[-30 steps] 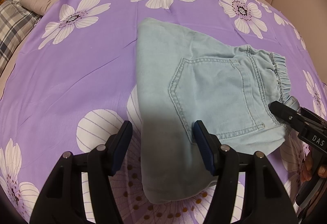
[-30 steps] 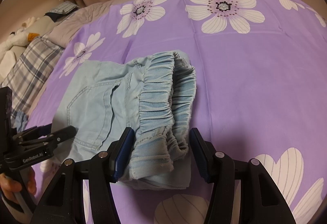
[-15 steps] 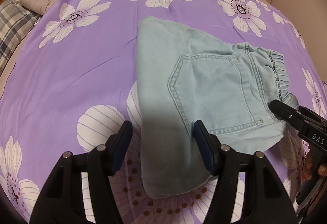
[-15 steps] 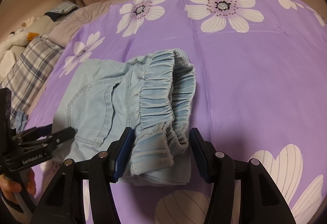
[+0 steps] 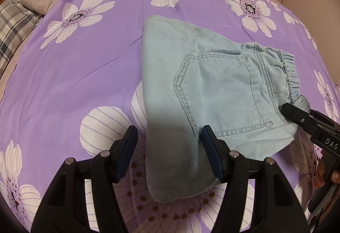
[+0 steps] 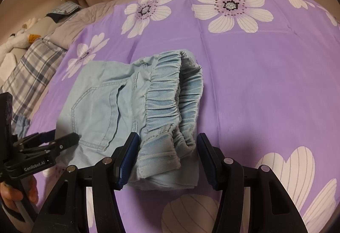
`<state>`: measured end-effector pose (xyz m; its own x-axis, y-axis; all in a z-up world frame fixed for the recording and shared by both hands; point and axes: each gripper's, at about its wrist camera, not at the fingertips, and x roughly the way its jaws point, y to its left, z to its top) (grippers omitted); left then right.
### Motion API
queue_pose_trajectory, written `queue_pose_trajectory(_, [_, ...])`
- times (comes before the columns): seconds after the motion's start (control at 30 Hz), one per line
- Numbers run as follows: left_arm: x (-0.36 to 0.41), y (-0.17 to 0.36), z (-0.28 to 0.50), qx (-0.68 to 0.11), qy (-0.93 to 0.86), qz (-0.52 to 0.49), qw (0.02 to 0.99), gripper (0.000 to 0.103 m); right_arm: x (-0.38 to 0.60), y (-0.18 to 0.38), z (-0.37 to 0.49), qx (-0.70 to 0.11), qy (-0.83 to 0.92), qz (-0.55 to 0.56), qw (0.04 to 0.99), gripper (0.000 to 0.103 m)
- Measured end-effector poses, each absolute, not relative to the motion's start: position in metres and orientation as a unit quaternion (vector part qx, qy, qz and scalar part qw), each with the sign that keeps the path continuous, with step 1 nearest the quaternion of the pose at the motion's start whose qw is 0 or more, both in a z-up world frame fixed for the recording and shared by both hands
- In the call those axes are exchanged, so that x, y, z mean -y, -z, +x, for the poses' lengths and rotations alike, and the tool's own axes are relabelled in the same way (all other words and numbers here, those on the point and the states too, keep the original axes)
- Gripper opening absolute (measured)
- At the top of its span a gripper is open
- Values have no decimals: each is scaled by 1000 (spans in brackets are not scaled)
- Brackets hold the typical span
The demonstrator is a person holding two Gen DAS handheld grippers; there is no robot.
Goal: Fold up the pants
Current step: 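Open the right tool and withdraw both tools from the folded pants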
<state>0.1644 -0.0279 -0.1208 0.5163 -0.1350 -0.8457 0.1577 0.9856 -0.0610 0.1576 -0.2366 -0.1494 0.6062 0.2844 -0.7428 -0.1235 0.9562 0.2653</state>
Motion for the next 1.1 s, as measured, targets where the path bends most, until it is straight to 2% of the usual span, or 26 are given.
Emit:
queue_pose_trajectory(0.9, [27,114,142,-490,69,5,869,65,239,144,140,-433,-106,93,890,56])
queue_pose_trajectory(1.0, [29,100,129,-481,66,2,874,76,240,132,127,-420,-100,79,899,56])
queue_pose_trajectory(1.03, [30,93,123,-477,67,-1,877,84,239,126,121,-415,-101,72,901,56])
queue_pose_trajectory(1.07, [31,86,117,-474,68,-1,878,92,238,122,117,-413,-102,69,902,64])
queue_pose_trajectory(1.1, [32,81,114,-472,68,-2,879,94,237,117,111,-412,-102,66,903,72])
